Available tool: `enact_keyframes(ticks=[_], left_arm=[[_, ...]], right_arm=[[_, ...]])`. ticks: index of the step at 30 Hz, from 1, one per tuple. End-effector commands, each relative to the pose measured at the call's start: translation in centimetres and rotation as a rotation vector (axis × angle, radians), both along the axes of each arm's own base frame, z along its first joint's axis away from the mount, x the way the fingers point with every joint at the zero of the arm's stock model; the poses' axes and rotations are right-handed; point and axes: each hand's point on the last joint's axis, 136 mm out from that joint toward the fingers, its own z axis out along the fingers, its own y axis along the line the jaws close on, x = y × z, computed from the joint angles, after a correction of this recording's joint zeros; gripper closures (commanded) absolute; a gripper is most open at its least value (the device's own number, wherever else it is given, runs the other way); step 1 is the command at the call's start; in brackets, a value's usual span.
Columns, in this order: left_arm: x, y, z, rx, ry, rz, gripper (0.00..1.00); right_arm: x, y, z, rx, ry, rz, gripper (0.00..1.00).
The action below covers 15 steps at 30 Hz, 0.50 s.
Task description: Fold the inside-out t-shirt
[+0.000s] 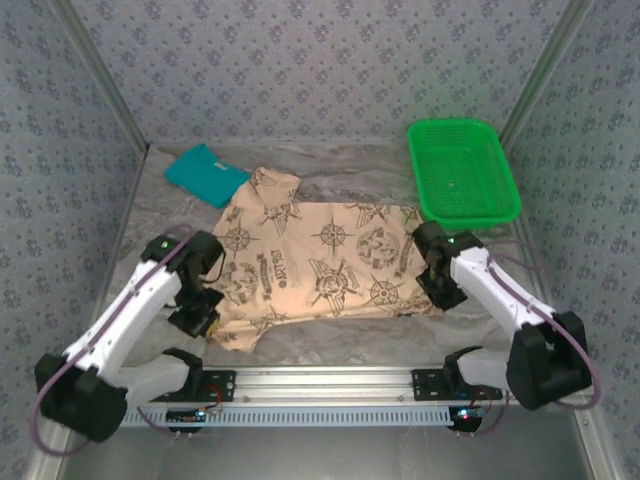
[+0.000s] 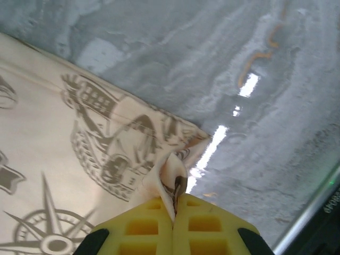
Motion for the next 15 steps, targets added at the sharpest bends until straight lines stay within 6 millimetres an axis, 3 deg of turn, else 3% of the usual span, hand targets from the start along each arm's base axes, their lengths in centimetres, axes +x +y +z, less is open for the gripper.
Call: enact_keyframes(ticks=[1,7,10,11,12,15], left_arm=[[3.3,-0.2,1.3,0.030,-0.046,0.005,1.00],[9.4,-0.1,2.7,0.104,-0.052,-0.063,1.00],[12.7,0.3,2.3,0.146,-0.070,-0.108,1.00],[13.6,0.0,1.9,0.145,-0.057,-0.121,0.93],[15.0,-0.6,1.1,0.128,-0.066,-0.158,0.78],[17.6,-1.0,-0.8,0.130,-0.076,-0.199,0.23]], right_arm=[[2.3,0.0,-0.1,0.006,-0.012,-0.010,1.00],[5.1,-0.2,-1.4,-0.002,-0.008,-0.034,1.00],[6.0,-0.8,-2.2,-0.030,0.008,-0.050,1.00],[6.3,-1.0,-2.7,-0.030,0.019,-0.052,0.90],[6.6,-1.1,-3.2,-0.024,0.026,-0.055,0.78],[7.2,-0.8,-4.4,0.026,0.030,-0.018,0.60]])
